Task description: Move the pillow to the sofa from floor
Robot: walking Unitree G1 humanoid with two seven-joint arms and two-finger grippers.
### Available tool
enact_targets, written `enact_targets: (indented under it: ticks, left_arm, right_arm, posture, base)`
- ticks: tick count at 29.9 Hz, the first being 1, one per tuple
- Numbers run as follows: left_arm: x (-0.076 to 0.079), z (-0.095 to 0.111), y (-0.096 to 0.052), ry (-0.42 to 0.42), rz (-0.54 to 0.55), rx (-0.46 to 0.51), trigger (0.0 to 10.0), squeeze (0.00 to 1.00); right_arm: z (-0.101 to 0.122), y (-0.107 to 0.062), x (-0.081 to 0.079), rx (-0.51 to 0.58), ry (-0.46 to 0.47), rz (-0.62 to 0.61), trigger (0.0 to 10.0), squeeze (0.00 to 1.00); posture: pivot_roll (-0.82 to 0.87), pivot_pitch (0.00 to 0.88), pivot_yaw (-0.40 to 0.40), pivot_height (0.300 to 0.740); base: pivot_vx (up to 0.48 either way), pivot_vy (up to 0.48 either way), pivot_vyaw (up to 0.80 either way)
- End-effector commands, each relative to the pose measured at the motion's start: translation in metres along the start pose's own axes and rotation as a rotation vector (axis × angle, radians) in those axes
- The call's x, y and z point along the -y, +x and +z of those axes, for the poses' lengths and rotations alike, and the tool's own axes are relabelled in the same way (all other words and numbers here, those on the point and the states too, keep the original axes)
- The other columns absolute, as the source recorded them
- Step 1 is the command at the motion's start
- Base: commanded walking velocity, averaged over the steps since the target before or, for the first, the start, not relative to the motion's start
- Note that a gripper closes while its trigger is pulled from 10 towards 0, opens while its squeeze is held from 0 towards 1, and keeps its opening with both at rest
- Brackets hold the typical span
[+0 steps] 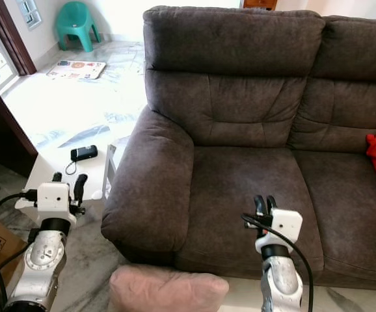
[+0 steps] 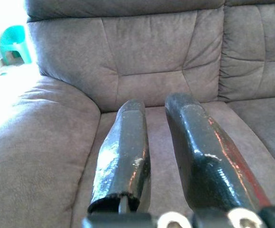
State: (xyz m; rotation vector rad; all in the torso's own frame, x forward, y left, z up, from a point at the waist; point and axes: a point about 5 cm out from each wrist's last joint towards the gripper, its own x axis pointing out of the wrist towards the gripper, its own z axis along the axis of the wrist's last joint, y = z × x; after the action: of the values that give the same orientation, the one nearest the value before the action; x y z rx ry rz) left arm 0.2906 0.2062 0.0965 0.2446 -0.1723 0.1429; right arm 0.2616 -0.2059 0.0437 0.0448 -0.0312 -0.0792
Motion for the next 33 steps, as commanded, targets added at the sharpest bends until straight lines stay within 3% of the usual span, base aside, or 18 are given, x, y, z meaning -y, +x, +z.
enact_targets:
  ticks: [1, 9, 16, 21, 33]
  left_arm:
    - [-0.007, 0.009, 0.01, -0.01, 0.03, 0.026, 10.0, 0.0]
    - [-0.015, 0.013, 0.024, -0.007, 0.033, 0.026, 10.0, 0.0]
    - [-0.023, 0.015, 0.029, 0.006, 0.036, 0.032, 10.0, 0.0]
    - [-0.023, 0.01, 0.029, 0.033, 0.002, 0.024, 10.0, 0.0]
    - [-0.021, 0.004, 0.022, 0.006, -0.011, 0.011, 10.0, 0.0]
  right_arm:
    - [0.005, 0.005, 0.001, 0.011, 0.005, -0.007, 10.0, 0.0]
    - [0.012, 0.02, -0.009, 0.024, 0.022, 0.0, 10.0, 0.0]
    - [0.011, 0.021, -0.009, 0.024, 0.018, 0.005, 10.0, 0.0]
    - [0.01, 0.02, -0.011, 0.027, 0.012, 0.016, 10.0, 0.0]
    - [0.017, 0.017, -0.004, 0.035, -0.027, 0.028, 10.0, 0.0]
  posture:
    - [0.02, 0.0, -0.021, 0.74]
    - [0.05, 0.0, 0.007, 0.74]
    - [0.06, 0.0, 0.012, 0.74]
    - [0.04, 0.0, 0.007, 0.74]
    - [0.03, 0.0, -0.018, 0.74]
  base:
    - [0.0, 0.0, 0.0]
    - [0.0, 0.0, 0.0]
    - [0.0, 0.0, 0.0]
    - [0.0, 0.0, 0.0]
    - [0.0, 0.0, 0.0]
